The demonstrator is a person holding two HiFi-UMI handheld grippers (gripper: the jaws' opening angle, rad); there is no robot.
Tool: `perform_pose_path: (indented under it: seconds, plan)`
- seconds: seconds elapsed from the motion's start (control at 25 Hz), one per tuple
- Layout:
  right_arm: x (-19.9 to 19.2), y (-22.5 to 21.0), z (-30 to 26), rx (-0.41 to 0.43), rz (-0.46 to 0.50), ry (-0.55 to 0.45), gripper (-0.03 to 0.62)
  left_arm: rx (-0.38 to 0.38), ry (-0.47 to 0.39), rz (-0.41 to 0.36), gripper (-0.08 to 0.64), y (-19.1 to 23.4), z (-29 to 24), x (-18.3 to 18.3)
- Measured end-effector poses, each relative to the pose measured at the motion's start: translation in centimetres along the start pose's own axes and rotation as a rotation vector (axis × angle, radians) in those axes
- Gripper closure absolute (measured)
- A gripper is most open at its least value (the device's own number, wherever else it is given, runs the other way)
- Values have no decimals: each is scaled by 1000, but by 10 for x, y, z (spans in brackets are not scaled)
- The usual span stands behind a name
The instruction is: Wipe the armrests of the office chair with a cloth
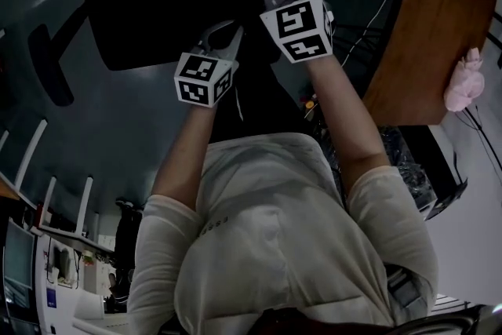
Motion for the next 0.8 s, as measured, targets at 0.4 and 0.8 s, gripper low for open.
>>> perform_pose_path:
  seconds: [0.4,0.8]
  plan:
    - [6,11,5,3,-31,-37,543,-17,3,-5,548,1,1,-10]
    - [-3,55,28,87,-99,-89,543,-15,11,-25,554,4,4,-11]
Point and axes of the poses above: the fingertips, and each gripper's own axes: z backward along the fingers, y to its left, x out of its top, the point moved 3 cm from there along z, backward along the fingers, and after that the axes turned 13 degrees about z, right-handed, at the moved point
